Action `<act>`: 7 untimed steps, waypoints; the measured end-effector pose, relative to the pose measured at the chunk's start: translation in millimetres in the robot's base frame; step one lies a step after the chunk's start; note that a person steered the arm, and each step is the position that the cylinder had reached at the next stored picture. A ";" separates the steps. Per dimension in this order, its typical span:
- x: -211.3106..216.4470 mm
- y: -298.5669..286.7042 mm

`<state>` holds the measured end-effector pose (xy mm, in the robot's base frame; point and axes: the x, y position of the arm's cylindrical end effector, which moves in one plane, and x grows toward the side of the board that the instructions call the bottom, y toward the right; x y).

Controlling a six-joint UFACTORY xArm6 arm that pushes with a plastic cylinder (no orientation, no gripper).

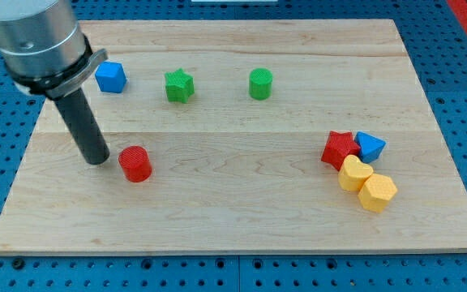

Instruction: Push the red circle into the red star

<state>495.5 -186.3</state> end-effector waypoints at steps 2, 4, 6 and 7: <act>1.3 126.2; 42.7 115.4; 29.0 217.5; 29.1 239.3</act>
<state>524.6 53.0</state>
